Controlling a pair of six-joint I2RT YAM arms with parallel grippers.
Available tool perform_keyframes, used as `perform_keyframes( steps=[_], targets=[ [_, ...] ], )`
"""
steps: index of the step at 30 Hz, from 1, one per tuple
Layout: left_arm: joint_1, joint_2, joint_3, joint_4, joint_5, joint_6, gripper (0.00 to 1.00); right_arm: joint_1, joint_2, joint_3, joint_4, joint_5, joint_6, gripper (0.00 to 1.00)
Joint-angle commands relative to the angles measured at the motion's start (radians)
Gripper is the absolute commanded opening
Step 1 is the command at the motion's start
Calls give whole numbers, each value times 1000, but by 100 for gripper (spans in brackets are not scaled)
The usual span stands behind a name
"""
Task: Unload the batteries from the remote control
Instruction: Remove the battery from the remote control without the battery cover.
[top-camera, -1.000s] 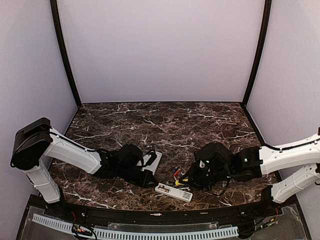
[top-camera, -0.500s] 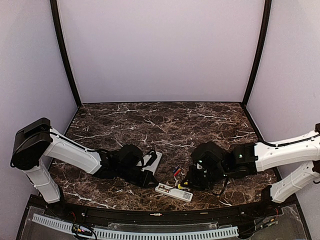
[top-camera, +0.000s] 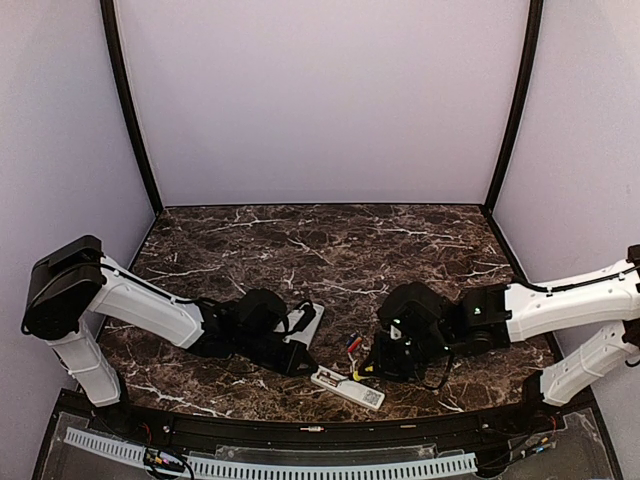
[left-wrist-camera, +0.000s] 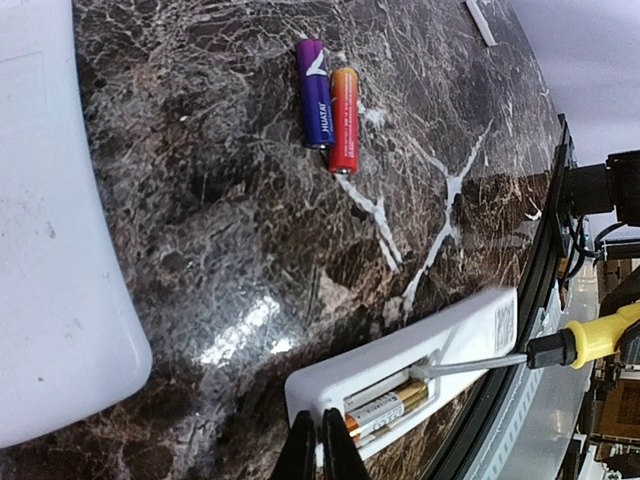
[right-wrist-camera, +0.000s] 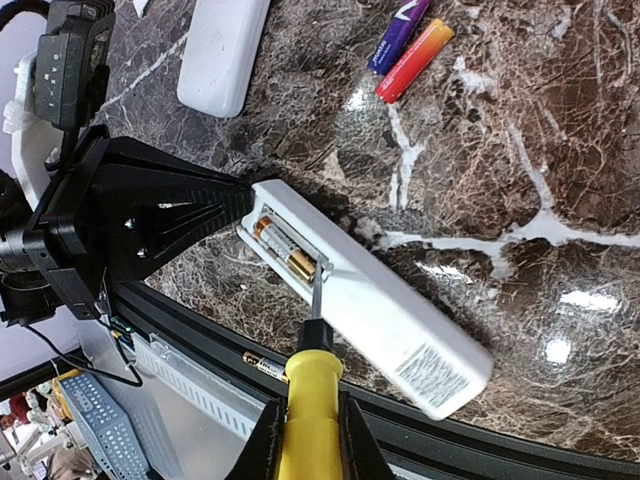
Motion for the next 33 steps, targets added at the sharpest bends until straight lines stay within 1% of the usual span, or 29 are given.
perform_keyframes(
  steps=[1, 9, 20, 24, 29, 33],
  targets=[
    [-31, 18, 15, -31, 53, 13, 3, -19, -11, -64, 134, -126, 19, 0],
    [-35, 31, 22, -31, 54, 16, 3, -64, -39, -138, 239, -183, 28, 0],
    [-39, 34, 29, -37, 56, 20, 3, -117, 21, -218, 424, -310, 32, 0],
    [-39, 39, 31, -37, 53, 16, 3, -139, 13, -260, 496, -356, 55, 0],
    [-39, 43, 35, -40, 53, 18, 3, -165, -4, -304, 567, -387, 85, 0],
    [-38, 48, 40, -43, 56, 21, 3, -175, -8, -342, 655, -410, 128, 0]
  ],
)
